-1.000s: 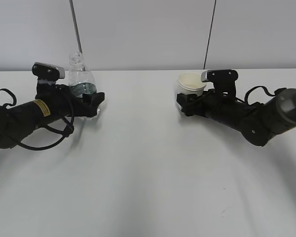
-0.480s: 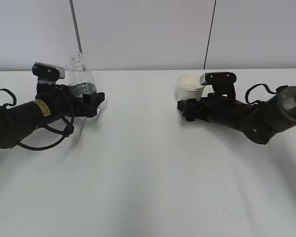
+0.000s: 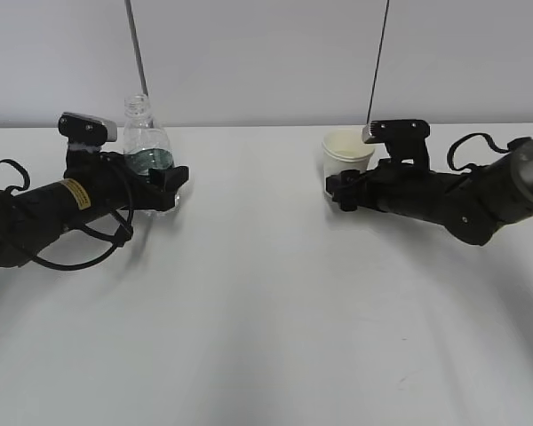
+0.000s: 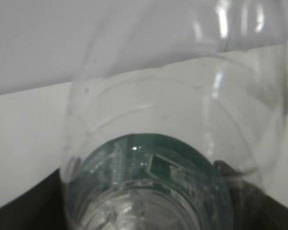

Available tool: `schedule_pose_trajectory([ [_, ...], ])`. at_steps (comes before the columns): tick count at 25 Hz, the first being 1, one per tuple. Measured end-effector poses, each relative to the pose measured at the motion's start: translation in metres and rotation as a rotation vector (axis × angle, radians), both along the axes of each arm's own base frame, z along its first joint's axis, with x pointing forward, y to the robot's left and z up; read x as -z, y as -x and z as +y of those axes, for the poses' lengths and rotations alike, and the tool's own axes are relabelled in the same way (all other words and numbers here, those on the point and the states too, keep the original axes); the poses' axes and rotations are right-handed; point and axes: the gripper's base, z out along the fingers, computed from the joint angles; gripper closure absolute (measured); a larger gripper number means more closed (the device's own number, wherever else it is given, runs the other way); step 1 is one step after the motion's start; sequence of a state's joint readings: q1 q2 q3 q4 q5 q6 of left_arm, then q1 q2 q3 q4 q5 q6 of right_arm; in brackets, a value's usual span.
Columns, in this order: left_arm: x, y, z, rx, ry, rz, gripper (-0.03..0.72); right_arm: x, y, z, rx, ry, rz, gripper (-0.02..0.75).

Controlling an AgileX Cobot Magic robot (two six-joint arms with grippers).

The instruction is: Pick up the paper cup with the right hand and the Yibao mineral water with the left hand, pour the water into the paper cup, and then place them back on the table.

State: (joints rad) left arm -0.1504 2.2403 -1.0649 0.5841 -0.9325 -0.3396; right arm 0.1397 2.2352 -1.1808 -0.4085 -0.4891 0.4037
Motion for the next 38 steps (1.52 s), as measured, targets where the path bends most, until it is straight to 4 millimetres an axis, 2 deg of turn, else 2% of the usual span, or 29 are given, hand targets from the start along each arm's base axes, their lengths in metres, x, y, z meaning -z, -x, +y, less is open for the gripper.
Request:
schedule_pose_trajectory([
  [10, 0.000, 0.000, 0.000, 0.000, 0.000, 0.000, 0.188, 0.002, 0.003, 0.000, -0.032, 0.049, 0.051, 0.145],
  [15, 0.000, 0.000, 0.000, 0.000, 0.000, 0.000, 0.188, -0.004, 0.009, -0.002, -0.026, 0.058, 0.073, 0.145],
  [22, 0.000, 0.000, 0.000, 0.000, 0.000, 0.000, 0.188, -0.023, 0.033, -0.007, -0.010, 0.073, 0.103, 0.145],
  [29, -0.001, 0.000, 0.000, 0.001, 0.006, -0.004, 0.187, -0.057, 0.052, -0.012, 0.003, 0.096, 0.083, 0.145],
  [31, -0.001, 0.000, 0.000, 0.003, 0.012, -0.008, 0.171, -0.064, 0.054, -0.014, 0.011, 0.119, 0.091, 0.145],
  [35, -0.002, 0.000, -0.001, 0.003, 0.024, -0.010, 0.083, -0.076, 0.056, -0.015, 0.016, 0.135, 0.081, 0.145],
  [38, -0.002, 0.000, -0.001, 0.003, 0.025, -0.011, 0.059, -0.085, 0.058, -0.016, 0.019, 0.140, 0.067, 0.145],
])
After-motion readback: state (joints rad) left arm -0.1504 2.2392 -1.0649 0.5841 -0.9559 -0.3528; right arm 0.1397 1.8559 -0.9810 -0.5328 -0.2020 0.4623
